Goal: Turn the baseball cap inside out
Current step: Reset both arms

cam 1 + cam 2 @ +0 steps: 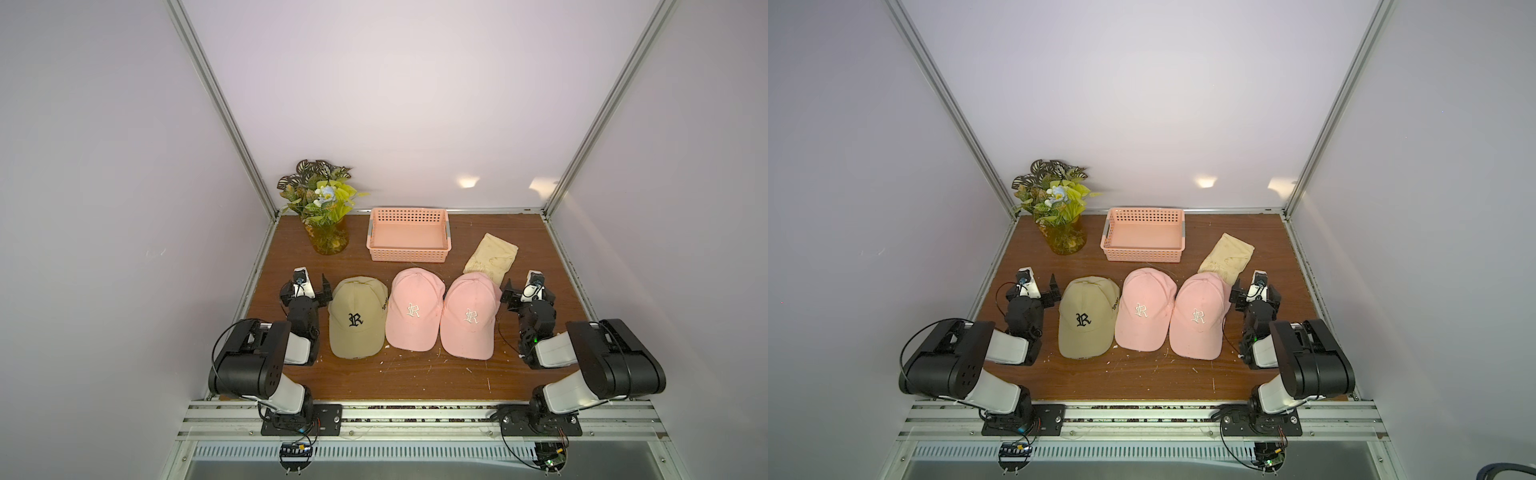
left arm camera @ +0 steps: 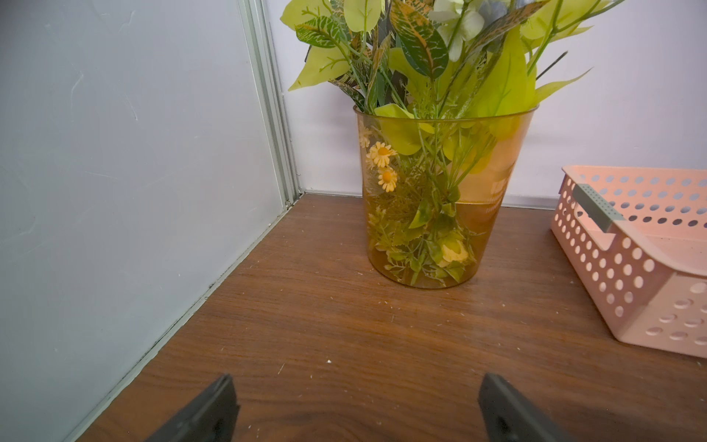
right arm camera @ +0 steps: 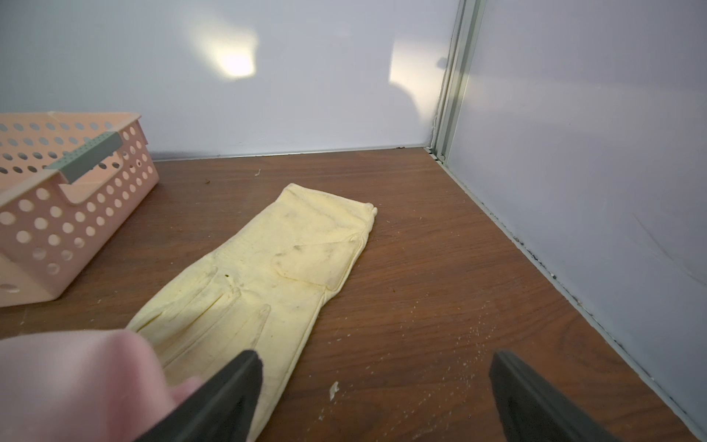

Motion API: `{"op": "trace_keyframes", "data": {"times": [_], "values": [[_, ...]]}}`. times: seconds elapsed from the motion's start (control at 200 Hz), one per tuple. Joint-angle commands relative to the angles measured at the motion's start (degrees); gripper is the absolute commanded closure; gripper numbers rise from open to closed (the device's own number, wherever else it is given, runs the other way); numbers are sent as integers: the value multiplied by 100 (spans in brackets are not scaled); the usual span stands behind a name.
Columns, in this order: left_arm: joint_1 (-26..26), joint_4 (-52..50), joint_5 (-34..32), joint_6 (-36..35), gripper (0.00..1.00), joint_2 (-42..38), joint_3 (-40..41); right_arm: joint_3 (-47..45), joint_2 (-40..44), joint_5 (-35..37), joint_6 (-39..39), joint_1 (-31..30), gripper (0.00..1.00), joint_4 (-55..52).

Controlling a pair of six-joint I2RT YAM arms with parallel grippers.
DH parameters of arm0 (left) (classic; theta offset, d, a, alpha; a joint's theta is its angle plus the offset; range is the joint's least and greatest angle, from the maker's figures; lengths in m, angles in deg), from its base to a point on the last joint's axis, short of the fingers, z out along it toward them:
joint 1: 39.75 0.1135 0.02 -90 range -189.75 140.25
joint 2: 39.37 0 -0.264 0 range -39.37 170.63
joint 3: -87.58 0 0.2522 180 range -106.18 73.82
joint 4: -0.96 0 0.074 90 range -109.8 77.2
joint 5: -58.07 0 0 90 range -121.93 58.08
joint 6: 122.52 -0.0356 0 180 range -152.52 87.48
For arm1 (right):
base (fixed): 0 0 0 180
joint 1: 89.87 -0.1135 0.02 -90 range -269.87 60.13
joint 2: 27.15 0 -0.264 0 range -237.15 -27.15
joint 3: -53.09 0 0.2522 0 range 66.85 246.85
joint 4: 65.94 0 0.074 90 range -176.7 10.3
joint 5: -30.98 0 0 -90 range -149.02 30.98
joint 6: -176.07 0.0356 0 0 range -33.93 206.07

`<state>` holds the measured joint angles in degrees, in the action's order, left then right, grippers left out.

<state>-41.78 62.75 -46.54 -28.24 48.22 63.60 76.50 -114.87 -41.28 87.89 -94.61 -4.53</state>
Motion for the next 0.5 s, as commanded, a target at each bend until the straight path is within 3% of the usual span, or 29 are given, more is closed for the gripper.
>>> {"op": "trace_keyframes", "data": {"times": [0.0, 0.49], "values": [[35, -40, -60, 19, 1, -26, -33, 172, 63, 30, 11, 16, 0, 24], [35, -34, -15, 7, 1, -50, -7, 176, 71, 28, 11, 12, 0, 14]]}}
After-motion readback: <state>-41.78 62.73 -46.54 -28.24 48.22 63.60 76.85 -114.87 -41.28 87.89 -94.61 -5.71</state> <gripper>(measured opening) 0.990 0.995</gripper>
